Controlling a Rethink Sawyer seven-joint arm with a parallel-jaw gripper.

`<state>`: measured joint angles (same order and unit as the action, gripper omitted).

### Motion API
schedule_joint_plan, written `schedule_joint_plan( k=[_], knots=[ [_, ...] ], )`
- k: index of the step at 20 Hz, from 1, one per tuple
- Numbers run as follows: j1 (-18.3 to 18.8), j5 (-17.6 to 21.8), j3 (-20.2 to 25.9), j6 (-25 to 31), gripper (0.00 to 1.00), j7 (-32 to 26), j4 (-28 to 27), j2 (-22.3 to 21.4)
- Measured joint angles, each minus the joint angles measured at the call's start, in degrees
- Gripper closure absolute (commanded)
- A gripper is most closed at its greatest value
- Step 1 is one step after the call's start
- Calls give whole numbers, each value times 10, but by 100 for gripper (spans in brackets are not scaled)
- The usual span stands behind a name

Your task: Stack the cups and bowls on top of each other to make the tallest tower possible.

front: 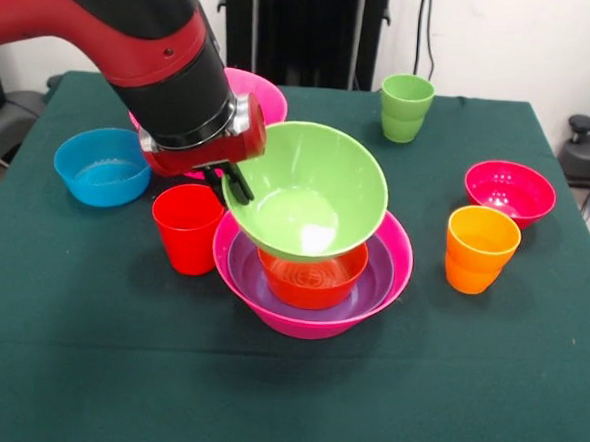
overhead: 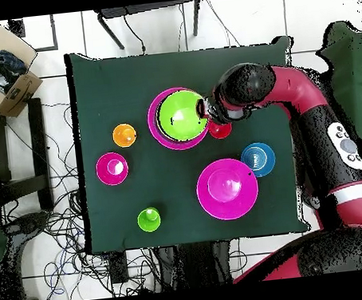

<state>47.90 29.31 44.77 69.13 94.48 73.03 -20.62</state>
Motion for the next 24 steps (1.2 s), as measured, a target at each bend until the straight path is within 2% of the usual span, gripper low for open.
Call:
schedule_joint_plan(
  k=[15,24],
  knots=[
    [26,20,0,-86,100,0,45,5],
    [37,23,0,-99,100,0,79,8]
  ],
)
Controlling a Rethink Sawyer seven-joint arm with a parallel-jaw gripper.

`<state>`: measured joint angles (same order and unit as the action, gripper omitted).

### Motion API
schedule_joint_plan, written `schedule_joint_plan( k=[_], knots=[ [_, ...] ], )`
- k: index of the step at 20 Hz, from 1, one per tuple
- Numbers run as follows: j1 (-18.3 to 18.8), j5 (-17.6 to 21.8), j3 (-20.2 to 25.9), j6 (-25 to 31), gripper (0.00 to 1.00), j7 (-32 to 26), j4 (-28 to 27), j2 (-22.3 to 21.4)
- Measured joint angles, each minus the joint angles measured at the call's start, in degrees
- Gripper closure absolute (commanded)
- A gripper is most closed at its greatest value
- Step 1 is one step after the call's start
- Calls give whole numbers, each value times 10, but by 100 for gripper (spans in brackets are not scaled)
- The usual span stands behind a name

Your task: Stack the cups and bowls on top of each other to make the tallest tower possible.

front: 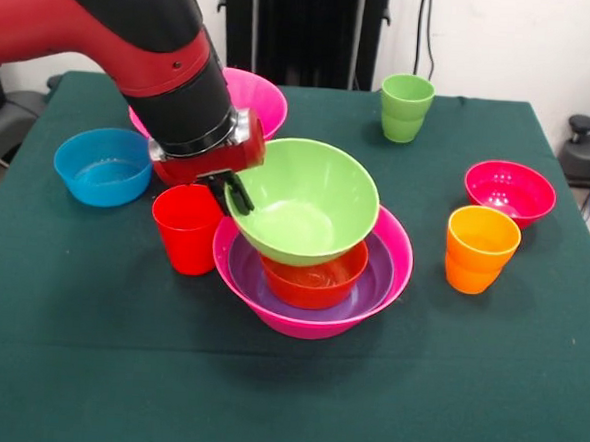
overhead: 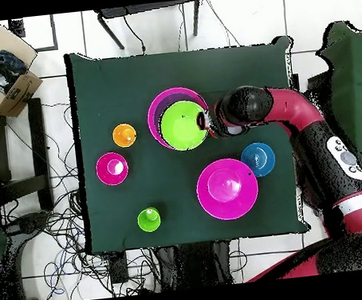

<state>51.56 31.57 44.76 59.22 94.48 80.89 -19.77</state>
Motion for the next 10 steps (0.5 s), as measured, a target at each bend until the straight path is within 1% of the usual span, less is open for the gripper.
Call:
schedule_joint_plan(
  k=[4,10],
  knots=[
    [1,0,0,-6,100,0,13,7],
    [4,0,5,-39,100,0,22,20]
  ],
)
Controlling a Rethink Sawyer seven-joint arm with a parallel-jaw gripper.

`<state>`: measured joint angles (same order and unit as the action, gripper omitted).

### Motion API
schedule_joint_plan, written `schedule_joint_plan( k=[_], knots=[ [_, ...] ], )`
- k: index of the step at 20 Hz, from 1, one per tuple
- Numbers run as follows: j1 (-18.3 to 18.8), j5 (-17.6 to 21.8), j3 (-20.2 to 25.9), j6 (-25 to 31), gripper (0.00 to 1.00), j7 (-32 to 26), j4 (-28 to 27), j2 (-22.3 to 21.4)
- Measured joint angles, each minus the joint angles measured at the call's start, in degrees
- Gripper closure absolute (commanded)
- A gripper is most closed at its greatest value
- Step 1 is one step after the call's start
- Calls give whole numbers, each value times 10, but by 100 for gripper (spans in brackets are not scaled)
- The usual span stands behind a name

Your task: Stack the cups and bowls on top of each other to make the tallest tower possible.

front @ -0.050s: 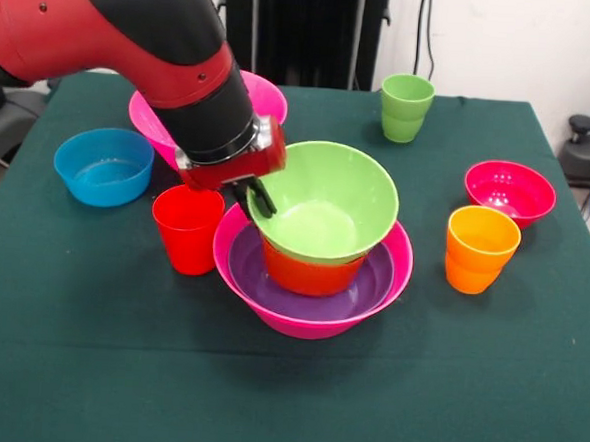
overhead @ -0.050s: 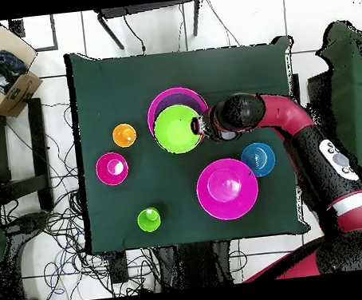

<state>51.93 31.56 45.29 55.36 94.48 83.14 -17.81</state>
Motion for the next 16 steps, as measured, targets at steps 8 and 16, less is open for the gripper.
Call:
schedule_joint_plan(
  k=[8,16],
  knots=[
    [8,1,14,-41,100,0,0,18],
    [10,2,15,-48,100,0,0,24]
  ],
)
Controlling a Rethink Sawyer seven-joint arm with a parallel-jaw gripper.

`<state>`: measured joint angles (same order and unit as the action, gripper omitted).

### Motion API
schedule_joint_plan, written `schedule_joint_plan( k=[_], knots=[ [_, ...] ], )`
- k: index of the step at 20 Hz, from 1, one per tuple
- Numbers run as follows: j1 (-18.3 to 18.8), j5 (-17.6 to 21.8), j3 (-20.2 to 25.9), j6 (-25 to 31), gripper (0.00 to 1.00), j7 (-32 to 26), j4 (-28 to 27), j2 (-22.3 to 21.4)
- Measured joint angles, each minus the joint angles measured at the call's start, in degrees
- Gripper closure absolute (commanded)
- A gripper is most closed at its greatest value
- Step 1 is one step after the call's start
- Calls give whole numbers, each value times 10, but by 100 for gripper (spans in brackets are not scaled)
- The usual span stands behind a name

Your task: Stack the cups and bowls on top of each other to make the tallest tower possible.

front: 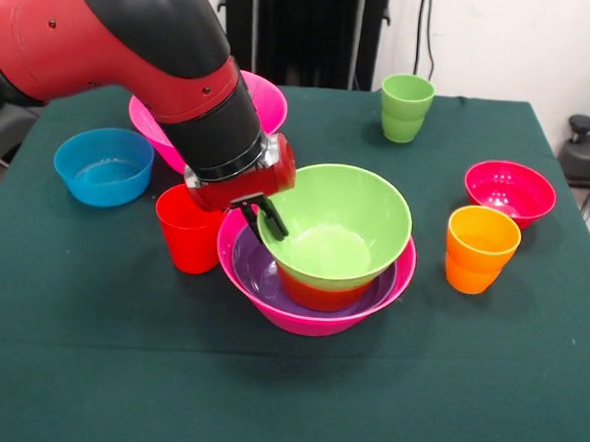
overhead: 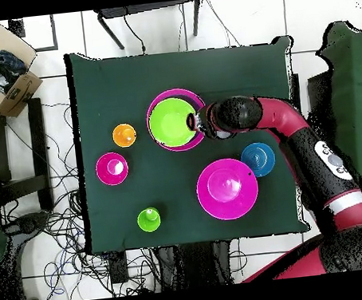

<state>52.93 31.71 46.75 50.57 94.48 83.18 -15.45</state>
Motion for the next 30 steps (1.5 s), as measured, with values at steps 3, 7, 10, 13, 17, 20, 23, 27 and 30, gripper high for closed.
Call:
schedule_joint_plan(
  k=[3,7,10,13,17,20,23,27,30],
  knots=[
    [0,0,0,0,100,0,0,0],
    [0,1,0,0,100,0,0,-1],
    [0,3,0,0,100,0,0,-4],
    [-1,4,0,0,100,0,0,-6],
    [-1,5,0,0,100,0,0,-7],
    [-2,7,0,0,100,0,0,-8],
    [-3,8,0,0,100,0,0,-9],
    [-5,9,0,0,100,0,0,-11],
    [-6,12,0,0,100,0,0,-14]
  ],
)
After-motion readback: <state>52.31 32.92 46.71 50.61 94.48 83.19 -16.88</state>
